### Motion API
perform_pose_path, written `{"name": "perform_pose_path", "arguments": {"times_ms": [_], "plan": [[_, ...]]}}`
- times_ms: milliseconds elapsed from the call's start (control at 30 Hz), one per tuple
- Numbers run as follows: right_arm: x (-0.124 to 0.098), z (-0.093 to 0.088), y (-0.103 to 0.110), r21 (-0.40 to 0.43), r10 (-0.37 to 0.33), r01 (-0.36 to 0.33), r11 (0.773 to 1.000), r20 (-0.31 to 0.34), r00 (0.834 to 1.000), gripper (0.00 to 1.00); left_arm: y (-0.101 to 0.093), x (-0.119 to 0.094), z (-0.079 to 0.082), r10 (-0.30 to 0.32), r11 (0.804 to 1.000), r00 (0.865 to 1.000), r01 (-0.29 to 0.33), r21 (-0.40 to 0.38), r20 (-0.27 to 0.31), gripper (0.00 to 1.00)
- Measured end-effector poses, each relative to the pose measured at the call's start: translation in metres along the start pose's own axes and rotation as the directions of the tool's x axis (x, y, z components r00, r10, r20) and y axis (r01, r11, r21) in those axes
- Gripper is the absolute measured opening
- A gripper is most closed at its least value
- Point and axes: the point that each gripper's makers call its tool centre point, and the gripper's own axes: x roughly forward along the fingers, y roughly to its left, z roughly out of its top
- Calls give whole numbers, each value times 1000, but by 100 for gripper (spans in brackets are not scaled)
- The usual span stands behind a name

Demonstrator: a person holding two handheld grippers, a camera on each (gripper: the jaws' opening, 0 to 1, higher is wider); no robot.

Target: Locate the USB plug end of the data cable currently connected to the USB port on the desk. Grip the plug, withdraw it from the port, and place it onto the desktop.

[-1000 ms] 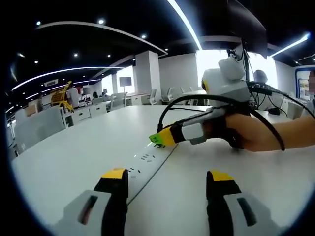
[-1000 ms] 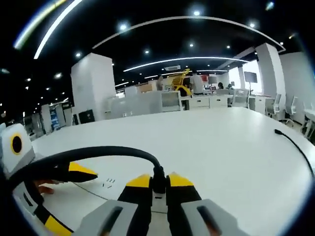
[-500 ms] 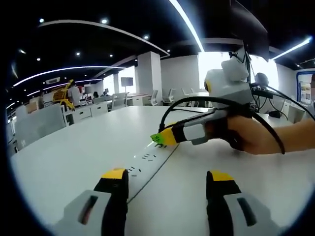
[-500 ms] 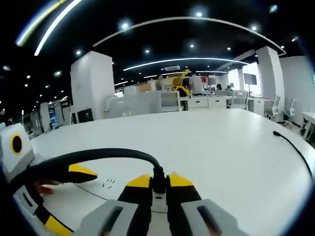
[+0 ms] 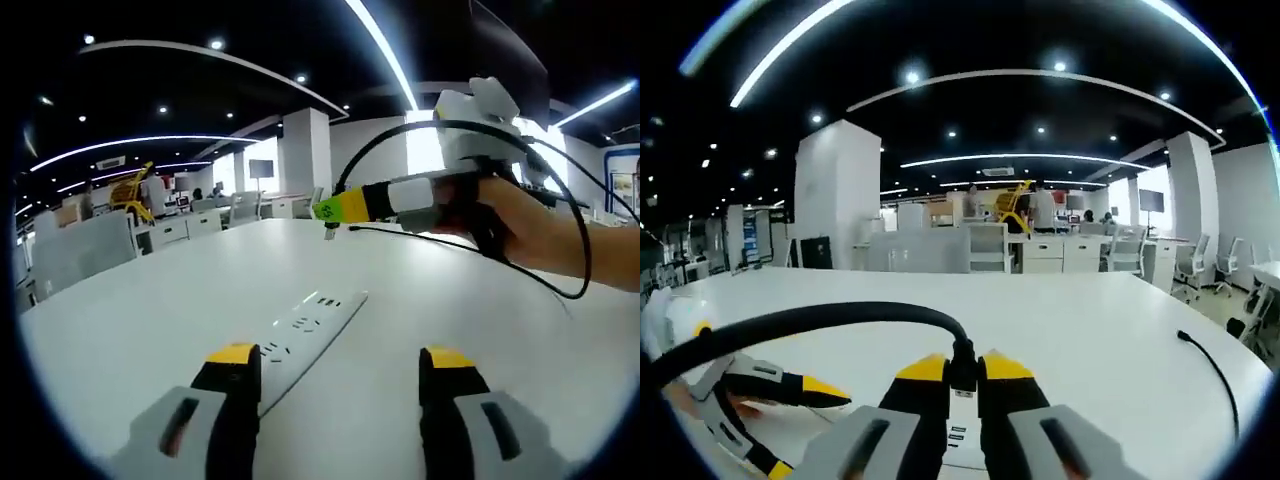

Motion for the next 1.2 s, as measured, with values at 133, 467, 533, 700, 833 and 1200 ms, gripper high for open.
{"name": "perform_pose_path", "arguments": {"times_ms": [133,467,533,700,833,1200], "plan": [[-14,-21,-12,26,-2,3,1000,-38,999,12,-2,-2,4,9,1000,1000,-9,-29,22,64],[-9,-28,4,15,25,-24,1000,-50,998,12,-8,-4,5,-4,1000,1000,4,-2,14,64],[-10,-30,8,5,32,-31,999,-51,998,12,-7,-4,4,-2,1000,1000,2,-2,13,64],[-13,-32,15,-21,47,-48,999,-55,997,12,-5,-6,0,4,1000,1000,-4,1,8,64],[-16,-34,18,-27,61,-63,998,-60,996,12,-2,-9,-4,11,1000,1000,-11,0,4,64],[-29,-39,23,-39,100,-102,994,-66,993,12,-11,-15,0,0,1000,1000,0,16,7,64]]}}
